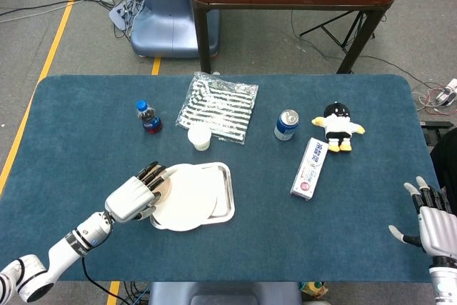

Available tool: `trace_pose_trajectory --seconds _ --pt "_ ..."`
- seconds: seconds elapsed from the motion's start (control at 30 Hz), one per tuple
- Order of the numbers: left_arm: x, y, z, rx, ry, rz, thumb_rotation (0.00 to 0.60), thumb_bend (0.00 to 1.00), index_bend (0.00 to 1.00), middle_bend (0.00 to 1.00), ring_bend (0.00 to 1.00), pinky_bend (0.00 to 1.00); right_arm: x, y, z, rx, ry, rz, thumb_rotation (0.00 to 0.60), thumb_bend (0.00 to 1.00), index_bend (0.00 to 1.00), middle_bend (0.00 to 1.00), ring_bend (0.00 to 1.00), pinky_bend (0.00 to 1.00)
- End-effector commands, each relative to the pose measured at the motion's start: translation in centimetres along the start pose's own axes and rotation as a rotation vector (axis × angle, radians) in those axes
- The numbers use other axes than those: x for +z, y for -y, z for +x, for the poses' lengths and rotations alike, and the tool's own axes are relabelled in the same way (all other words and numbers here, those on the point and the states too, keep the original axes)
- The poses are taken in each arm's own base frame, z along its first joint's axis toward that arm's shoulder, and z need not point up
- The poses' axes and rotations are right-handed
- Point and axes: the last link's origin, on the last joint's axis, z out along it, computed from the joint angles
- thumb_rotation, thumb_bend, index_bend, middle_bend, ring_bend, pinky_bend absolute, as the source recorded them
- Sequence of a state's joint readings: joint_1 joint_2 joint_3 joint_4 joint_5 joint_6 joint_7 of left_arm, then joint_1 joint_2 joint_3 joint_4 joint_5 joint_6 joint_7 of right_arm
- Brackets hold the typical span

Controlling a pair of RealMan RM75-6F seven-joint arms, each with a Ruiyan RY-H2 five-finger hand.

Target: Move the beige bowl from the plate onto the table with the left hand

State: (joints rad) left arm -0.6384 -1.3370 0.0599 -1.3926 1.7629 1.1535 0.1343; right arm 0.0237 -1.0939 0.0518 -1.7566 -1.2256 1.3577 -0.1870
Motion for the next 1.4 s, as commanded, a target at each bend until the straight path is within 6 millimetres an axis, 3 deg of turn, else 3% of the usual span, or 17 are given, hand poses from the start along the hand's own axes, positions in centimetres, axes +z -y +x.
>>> trace_pose_trajectory --seconds 0.03,0.8,1.4 --pt "0.6 0.7 0.1 0.037 0.013 -0.008 0.6 0.32 0.63 0.0 0.0 0.0 0.2 0.0 -0.1 -0.003 0.004 -0.006 0.6 0.25 0.0 0.0 0.0 0.0" --pt "3.0 6.9 -1.9 0.083 0.1 0.027 0.6 0.32 0.62 0.0 0.0 0.0 1.5 1.7 -2.0 -0.034 0.033 -0.059 0.6 0.25 0.0 0.0 0.0 0.0" --pt "4.0 9.1 -3.7 0.058 0.138 0.045 0.6 0.32 0.59 0.0 0.0 0.0 2.5 2.2 -2.7 -0.027 0.06 -0.084 0.6 0.25 0.0 0.0 0.0 0.0"
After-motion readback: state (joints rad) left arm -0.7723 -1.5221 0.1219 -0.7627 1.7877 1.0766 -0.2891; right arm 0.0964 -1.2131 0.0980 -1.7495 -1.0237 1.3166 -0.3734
